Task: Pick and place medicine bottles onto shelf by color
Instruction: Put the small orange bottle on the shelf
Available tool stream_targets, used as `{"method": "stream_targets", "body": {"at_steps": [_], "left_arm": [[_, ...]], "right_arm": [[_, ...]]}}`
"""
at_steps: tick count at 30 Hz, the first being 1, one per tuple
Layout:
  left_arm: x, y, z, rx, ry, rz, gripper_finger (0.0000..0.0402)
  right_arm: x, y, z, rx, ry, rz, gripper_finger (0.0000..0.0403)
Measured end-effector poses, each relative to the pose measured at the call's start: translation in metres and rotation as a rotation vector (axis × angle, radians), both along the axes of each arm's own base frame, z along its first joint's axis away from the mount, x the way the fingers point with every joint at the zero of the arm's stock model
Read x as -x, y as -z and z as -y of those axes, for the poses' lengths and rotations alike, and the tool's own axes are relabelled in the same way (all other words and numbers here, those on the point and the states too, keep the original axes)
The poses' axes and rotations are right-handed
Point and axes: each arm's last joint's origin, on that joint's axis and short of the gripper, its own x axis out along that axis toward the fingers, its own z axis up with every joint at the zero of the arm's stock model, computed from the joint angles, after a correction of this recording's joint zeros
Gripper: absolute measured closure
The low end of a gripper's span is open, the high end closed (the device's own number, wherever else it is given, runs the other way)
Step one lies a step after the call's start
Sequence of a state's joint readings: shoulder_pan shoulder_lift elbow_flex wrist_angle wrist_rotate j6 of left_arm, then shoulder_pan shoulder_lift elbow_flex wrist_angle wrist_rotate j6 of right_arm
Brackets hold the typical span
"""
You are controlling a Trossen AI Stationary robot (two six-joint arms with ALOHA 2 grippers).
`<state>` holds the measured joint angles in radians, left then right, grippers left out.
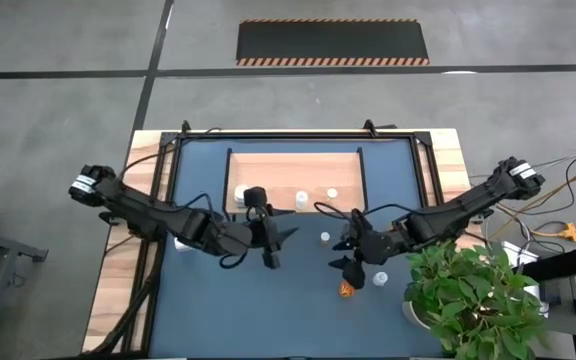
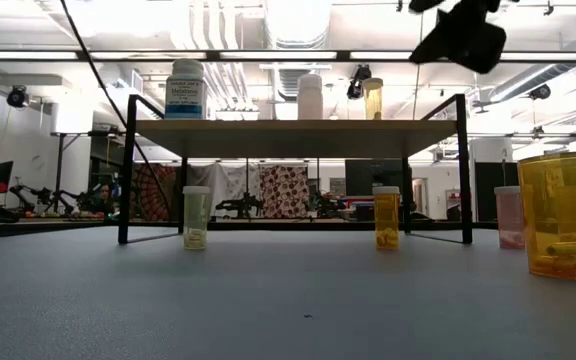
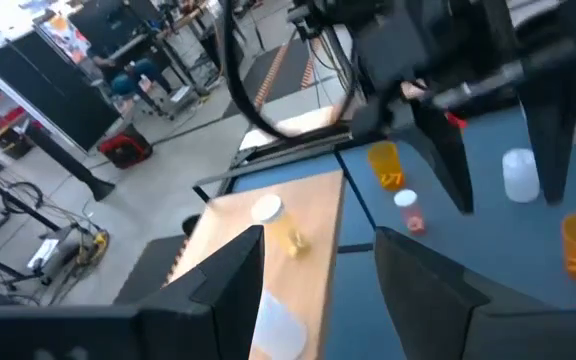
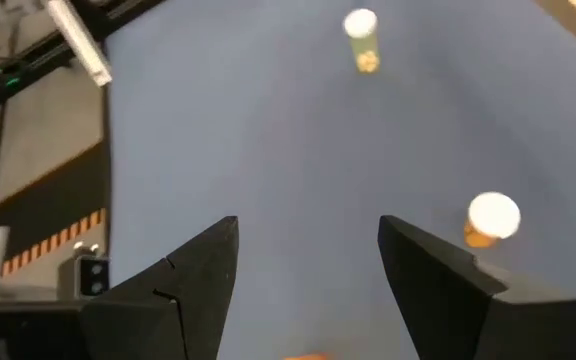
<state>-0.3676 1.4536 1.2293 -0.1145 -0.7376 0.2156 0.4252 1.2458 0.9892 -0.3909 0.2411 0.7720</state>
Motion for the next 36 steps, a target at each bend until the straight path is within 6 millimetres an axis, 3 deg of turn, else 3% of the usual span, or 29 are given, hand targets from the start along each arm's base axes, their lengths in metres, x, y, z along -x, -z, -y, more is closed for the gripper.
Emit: {"method": "stream_targets", "body": {"at_steps": [11,22,25,32,36], "left_arm": [[0.021,-0.005,-0.008,-0.030,0.008,0.051,0.0228],[0.042,0.004,-0.014,-0.050,0.027,0.127,0.0228],[0.046,0.015,-0.014,-0.042,0.028,0.116,0.0228],[0.060,0.015,-0.015,-0.046,0.050,0.144,0.0228],[0.067,0.025,-0.014,-0.057,0.065,0.116,0.0228]], "right_arm": [[-0.041,0.019,-0.014,0.028,0.109,-0.172,0.0172],[-0.064,0.028,-0.020,0.146,0.424,-0.409,0.0172],[-0.070,0.033,-0.022,0.123,0.495,-0.413,0.0172],[-0.076,0.047,-0.024,0.072,0.654,-0.407,0.0172],[-0.078,0.057,-0.025,0.092,0.737,-0.386,0.0172]]}}
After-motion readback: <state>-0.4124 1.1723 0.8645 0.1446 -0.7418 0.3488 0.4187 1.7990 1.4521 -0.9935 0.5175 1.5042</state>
